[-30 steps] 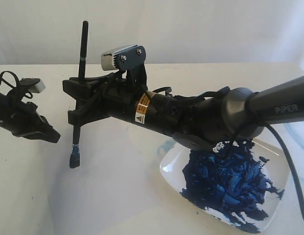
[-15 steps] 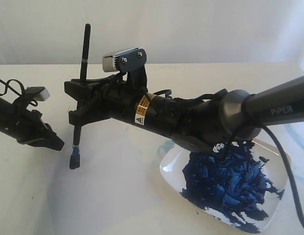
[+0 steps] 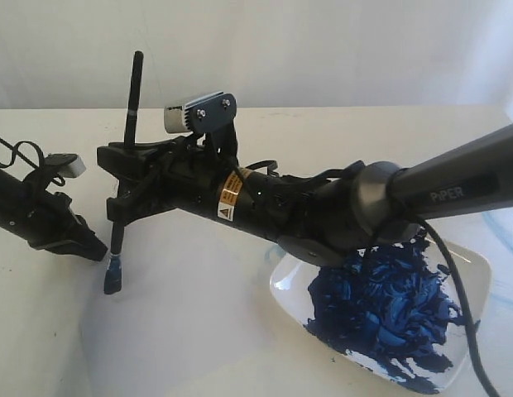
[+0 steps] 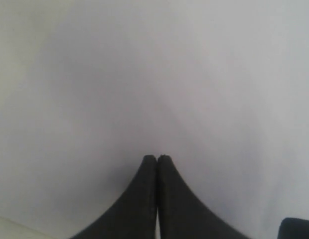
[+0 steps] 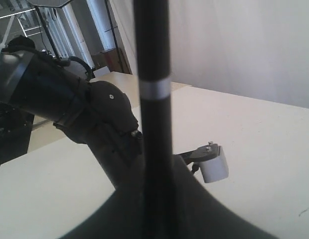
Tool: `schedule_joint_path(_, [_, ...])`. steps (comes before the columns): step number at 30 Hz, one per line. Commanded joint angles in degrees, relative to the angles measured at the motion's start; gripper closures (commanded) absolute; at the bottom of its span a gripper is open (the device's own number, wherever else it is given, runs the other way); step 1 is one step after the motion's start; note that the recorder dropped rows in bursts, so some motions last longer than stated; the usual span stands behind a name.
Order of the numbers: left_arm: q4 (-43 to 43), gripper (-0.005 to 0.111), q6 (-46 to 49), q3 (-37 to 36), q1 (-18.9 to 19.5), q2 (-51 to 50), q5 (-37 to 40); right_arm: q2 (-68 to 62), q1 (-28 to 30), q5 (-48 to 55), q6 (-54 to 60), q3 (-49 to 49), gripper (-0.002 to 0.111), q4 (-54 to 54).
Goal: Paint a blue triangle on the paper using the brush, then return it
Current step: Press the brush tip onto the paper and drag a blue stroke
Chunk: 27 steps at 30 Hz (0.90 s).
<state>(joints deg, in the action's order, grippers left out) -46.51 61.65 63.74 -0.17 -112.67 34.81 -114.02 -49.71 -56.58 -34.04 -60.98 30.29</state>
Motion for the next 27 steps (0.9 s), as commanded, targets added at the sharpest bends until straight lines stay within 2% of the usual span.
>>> schedule_joint_path(1, [0.4, 0.107, -0.2, -0.3, -0.1, -0.1, 0.8, -0.8, -0.5, -1.4, -0.2, -1.2, 0.108, -0.3])
schedule_joint_path(27, [0.4, 0.107, -0.2, -0.3, -0.1, -0.1, 1.0, -0.8, -0.5, 6.2, 6.6, -1.2, 0.108, -2.4])
